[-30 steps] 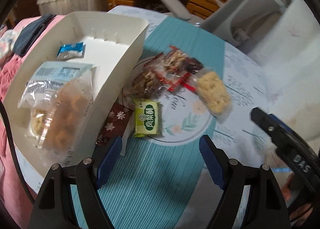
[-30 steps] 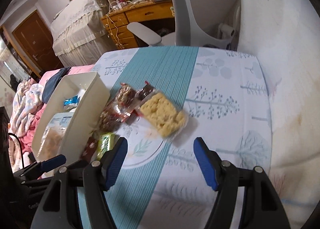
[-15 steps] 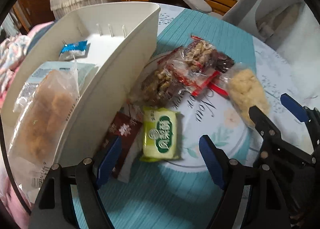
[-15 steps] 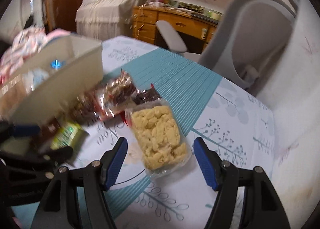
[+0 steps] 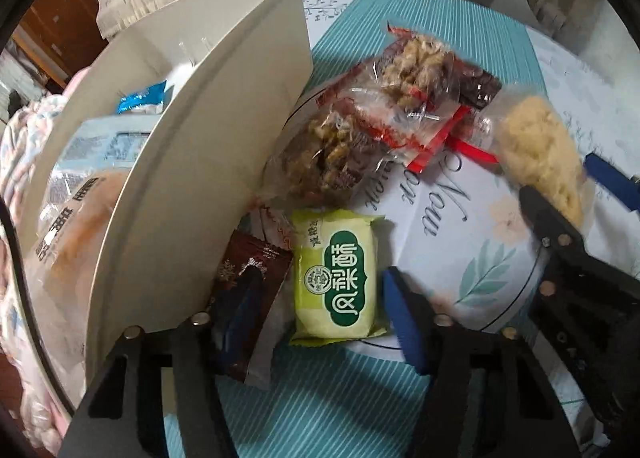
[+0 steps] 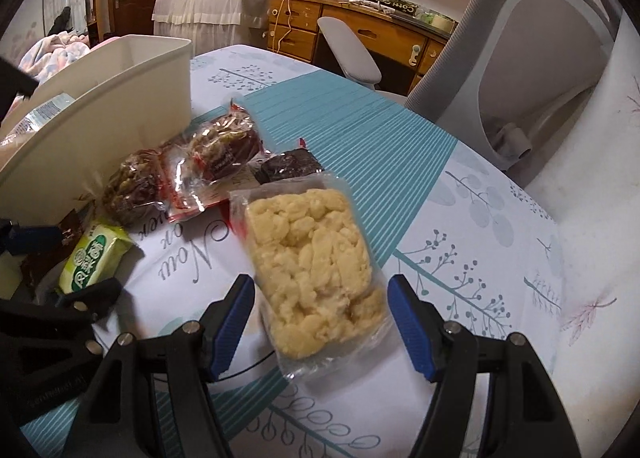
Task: Organize snacks
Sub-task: 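Grasp the green packet with the left tool while the right tool grasps the yellow-crisp bag, then carry the green packet and yellow-crisp bag over the white tray with both tools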
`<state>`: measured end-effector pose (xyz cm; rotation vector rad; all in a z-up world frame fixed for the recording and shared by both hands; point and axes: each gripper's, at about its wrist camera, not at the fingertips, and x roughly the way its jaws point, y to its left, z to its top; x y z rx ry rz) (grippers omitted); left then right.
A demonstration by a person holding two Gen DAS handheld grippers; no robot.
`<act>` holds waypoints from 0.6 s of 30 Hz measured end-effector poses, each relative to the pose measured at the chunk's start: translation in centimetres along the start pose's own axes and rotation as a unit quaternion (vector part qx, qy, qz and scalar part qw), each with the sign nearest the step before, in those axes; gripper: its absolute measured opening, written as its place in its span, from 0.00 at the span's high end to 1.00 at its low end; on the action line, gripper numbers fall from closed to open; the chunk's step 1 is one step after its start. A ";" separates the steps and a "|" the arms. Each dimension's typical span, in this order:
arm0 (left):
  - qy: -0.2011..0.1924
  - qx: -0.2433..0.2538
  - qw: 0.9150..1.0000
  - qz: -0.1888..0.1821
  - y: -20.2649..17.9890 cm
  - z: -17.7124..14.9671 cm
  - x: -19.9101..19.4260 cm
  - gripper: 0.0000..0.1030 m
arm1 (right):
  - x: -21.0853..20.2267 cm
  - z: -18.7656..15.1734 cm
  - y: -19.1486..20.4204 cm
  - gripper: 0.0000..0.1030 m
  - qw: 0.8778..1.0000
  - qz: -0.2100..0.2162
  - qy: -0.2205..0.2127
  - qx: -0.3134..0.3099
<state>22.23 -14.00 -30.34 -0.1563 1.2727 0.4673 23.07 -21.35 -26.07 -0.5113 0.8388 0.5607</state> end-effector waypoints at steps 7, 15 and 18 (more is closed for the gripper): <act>0.018 0.000 0.999 -0.027 0.2 0.4 0.5 0.65 | 0.6 0.3 -0.5 0.30 1.000 0.015 0.009 0.011; 0.044 -0.002 0.998 -0.044 1.0 0.6 0.9 0.66 | 1.0 0.5 -1.1 0.35 0.998 0.034 0.041 0.044; 0.059 0.003 0.996 -0.059 0.7 -0.8 0.3 0.66 | 0.8 0.5 -1.6 0.39 0.995 0.052 0.058 0.069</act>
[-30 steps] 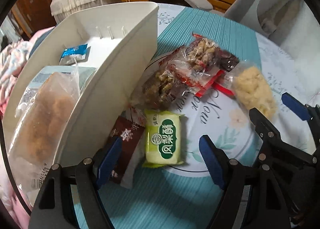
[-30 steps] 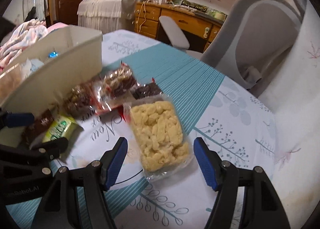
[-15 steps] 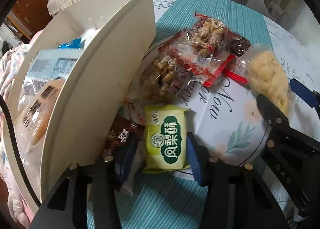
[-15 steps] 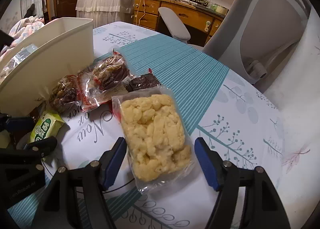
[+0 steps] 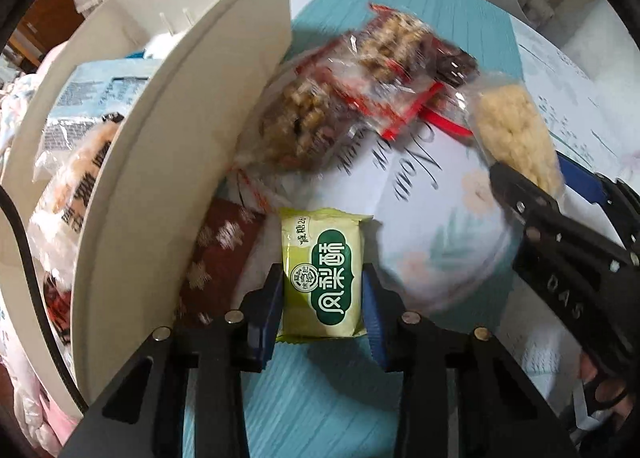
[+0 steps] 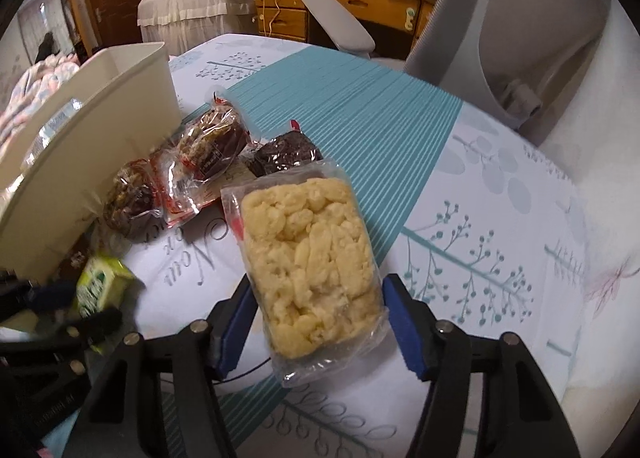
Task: Organize snacks
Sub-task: 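Carry the green packet and yellow-crisp bag over the white tray with both tools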
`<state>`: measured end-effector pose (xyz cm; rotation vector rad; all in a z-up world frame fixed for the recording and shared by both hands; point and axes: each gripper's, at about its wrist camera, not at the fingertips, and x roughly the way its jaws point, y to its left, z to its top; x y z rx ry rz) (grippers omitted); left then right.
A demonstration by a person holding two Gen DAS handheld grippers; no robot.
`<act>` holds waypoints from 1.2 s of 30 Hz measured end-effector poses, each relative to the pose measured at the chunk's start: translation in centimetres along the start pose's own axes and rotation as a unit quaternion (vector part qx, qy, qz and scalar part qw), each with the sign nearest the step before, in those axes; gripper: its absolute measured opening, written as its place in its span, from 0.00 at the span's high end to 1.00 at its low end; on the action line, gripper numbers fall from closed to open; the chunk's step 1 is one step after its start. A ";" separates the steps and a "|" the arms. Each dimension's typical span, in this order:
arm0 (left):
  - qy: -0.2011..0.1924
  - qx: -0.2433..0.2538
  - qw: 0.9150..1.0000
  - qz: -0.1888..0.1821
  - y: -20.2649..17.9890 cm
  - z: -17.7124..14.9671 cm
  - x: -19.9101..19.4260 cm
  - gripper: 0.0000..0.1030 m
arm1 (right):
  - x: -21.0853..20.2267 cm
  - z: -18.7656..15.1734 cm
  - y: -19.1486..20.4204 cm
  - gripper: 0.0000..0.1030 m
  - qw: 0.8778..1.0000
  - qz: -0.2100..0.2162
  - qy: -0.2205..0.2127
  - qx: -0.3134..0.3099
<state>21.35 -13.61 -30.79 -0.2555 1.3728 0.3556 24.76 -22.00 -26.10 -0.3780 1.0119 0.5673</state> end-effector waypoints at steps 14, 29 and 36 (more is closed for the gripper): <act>0.011 0.033 0.999 -0.041 0.1 -1.9 -5.6 0.66 | -2.7 -1.8 -1.2 0.41 0.989 0.041 0.071 0.125; -0.052 0.077 0.994 -0.063 4.3 -2.9 -16.1 0.66 | -7.9 -2.9 1.5 0.41 0.963 0.121 0.063 0.234; -0.086 0.115 0.984 -0.104 6.5 -3.1 -18.3 0.66 | -10.2 -2.6 3.7 0.41 0.953 0.142 0.033 0.266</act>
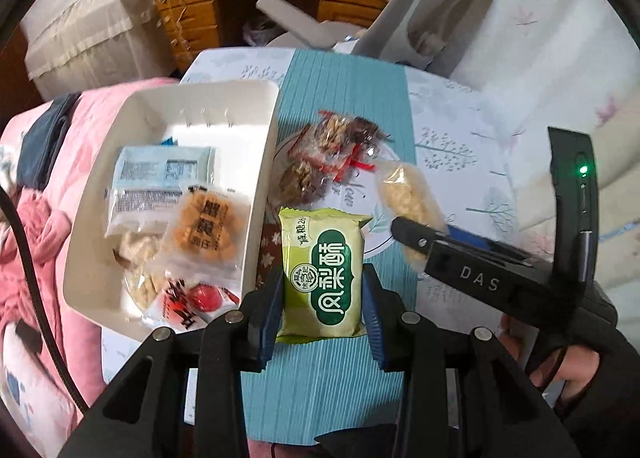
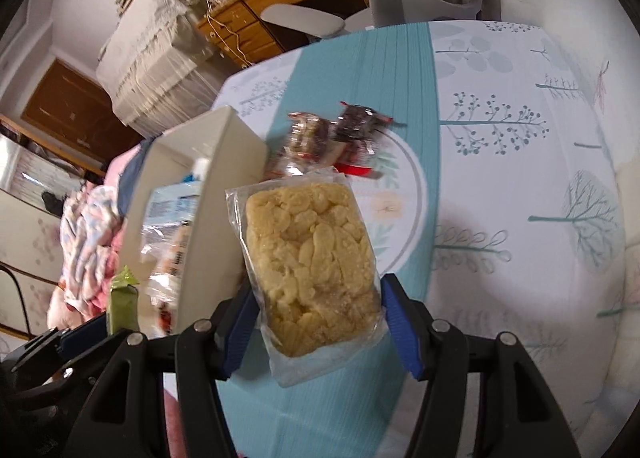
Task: Organize snacks
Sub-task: 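Carry the green packet and yellow-crisp bag over the white tray with both tools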
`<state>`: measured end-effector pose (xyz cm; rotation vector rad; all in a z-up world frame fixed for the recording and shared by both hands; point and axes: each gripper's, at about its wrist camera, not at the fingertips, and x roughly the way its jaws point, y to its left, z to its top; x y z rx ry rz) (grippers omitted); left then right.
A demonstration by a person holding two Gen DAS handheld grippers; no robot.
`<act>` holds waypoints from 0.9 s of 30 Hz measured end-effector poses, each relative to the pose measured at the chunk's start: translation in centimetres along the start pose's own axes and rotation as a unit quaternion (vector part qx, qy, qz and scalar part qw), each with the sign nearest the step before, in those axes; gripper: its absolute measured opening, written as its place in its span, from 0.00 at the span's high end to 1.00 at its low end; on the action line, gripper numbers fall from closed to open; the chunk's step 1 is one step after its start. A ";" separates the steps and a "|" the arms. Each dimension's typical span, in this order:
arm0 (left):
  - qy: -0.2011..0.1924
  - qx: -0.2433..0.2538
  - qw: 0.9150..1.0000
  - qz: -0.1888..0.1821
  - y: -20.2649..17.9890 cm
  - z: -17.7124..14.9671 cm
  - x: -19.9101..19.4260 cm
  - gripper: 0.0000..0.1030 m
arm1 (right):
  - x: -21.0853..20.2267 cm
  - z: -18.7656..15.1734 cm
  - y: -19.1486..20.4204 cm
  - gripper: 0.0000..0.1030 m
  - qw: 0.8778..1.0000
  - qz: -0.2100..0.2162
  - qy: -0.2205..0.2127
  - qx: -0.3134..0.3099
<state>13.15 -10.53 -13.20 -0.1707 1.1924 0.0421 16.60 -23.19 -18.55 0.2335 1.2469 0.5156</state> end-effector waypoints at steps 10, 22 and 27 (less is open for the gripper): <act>-0.050 0.075 0.992 -0.086 4.2 0.5 -3.4 0.66 | -1.2 -2.4 4.9 0.41 0.998 0.012 -0.051 0.025; -0.064 0.126 0.984 -0.106 12.6 -0.4 -5.6 0.65 | -0.7 -7.0 12.0 0.41 0.989 0.027 -0.132 0.067; -0.067 0.126 0.986 -0.089 16.7 -0.7 -6.0 0.65 | 0.2 -8.5 14.9 0.41 0.984 0.032 -0.154 0.080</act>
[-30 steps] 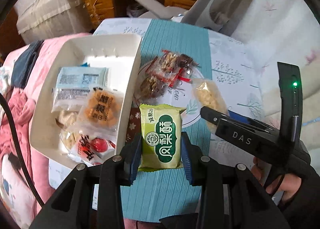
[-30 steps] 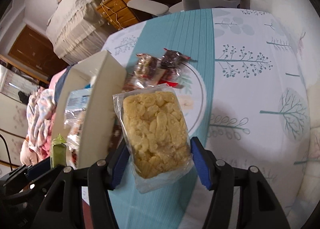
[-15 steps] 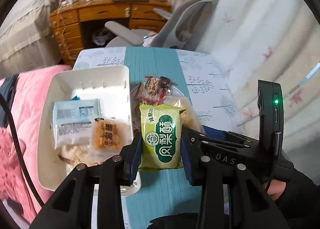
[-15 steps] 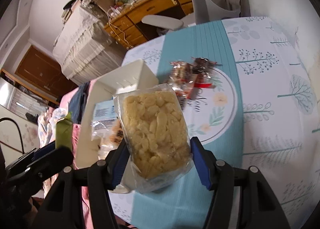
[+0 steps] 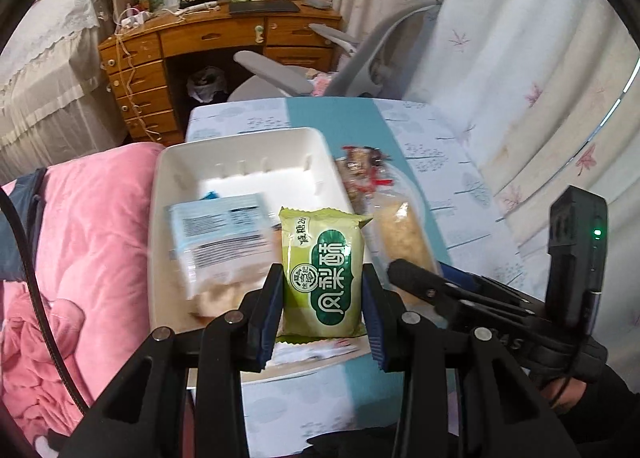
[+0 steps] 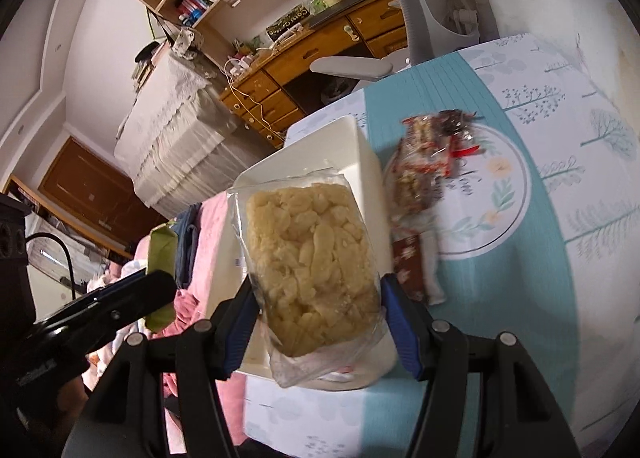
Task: Organize snacks
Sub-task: 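Carry the green packet and yellow-crisp bag over the white tray with both tools, then open both tools to release the green packet and crisp bag into the tray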
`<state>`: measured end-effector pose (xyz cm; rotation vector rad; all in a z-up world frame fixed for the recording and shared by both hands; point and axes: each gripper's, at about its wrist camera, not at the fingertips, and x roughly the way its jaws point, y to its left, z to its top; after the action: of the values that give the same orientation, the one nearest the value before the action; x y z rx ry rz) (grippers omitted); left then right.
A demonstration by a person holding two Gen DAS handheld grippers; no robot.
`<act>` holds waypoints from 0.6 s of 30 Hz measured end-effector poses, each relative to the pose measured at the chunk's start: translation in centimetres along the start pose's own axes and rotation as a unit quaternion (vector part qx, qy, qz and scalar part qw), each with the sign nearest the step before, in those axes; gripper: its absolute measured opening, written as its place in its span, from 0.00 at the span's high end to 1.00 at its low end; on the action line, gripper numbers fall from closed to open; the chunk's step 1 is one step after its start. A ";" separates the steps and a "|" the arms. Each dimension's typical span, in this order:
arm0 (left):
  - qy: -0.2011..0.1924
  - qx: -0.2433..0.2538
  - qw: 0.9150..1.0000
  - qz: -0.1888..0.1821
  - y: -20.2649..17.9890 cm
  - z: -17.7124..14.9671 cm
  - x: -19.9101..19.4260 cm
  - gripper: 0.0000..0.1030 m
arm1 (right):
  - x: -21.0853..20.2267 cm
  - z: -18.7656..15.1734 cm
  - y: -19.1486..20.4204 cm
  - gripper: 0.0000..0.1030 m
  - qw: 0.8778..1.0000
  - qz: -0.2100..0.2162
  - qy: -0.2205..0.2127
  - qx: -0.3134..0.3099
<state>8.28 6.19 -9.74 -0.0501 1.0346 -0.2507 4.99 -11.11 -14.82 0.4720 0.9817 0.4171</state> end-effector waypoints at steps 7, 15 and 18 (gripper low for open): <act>0.001 -0.017 1.000 0.017 4.4 -1.0 -0.7 0.65 | 0.8 -1.7 3.5 0.41 1.000 0.002 -0.009 -0.012; 0.004 -0.023 0.999 0.021 6.8 -1.2 -0.6 0.61 | 0.5 -2.6 5.8 0.40 0.999 -0.001 -0.025 -0.029; 0.003 -0.017 1.000 0.018 6.8 -1.1 -0.6 0.36 | 0.6 -3.0 5.9 0.39 0.999 -0.007 -0.022 -0.022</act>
<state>8.26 13.02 -10.88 -0.0617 1.0442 -0.2001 2.03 -5.33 -13.39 0.4333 0.9310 0.4128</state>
